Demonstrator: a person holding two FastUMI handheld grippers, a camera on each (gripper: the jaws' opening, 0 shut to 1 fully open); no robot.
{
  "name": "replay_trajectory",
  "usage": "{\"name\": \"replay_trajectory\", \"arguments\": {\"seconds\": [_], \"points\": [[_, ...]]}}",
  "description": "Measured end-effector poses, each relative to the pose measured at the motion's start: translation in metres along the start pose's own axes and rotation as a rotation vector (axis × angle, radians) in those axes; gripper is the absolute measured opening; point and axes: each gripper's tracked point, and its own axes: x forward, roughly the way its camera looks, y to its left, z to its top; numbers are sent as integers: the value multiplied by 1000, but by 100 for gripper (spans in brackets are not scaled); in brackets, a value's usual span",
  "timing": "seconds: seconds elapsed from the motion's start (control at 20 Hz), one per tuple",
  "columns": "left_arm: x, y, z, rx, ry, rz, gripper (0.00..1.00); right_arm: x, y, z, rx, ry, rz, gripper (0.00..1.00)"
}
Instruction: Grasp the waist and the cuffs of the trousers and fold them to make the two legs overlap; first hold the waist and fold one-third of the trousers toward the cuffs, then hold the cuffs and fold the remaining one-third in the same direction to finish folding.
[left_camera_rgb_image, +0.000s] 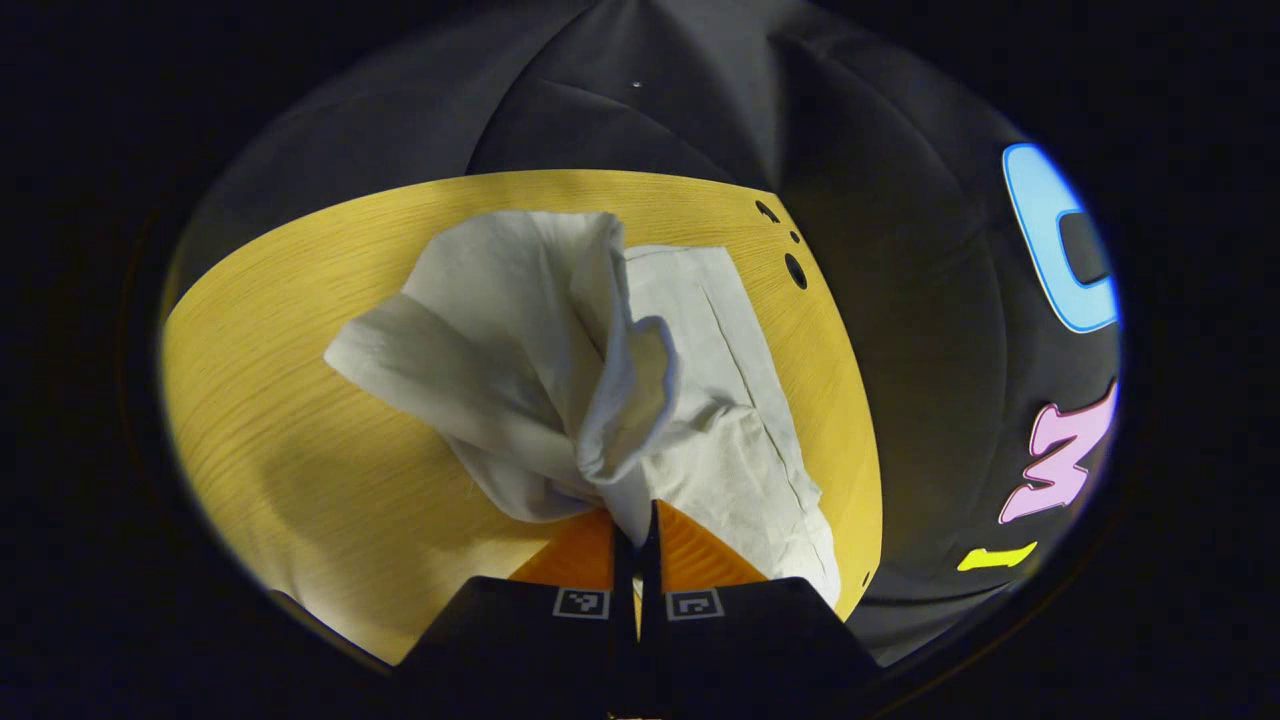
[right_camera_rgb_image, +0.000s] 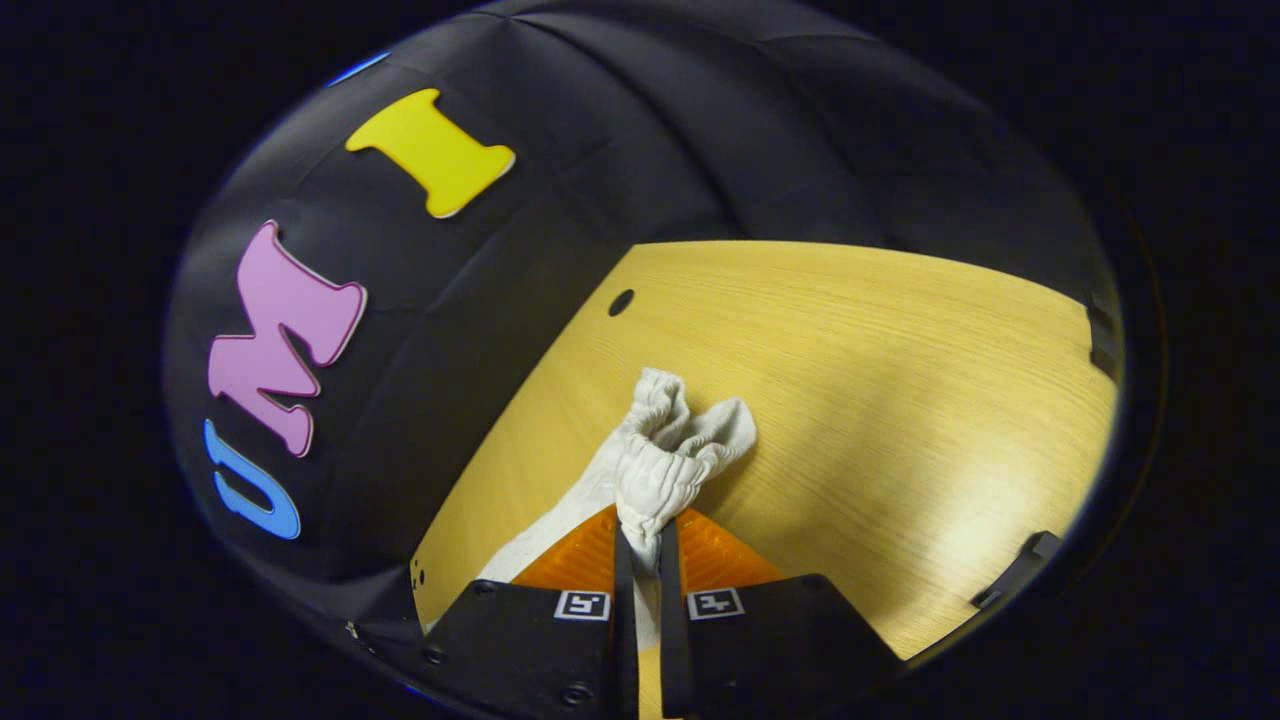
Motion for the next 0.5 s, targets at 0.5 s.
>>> {"name": "replay_trajectory", "arguments": {"seconds": [0.5], "points": [[-18, 13, -27, 19, 7, -16, 6, 5, 107, -62, -307, 79, 226, 13]]}}
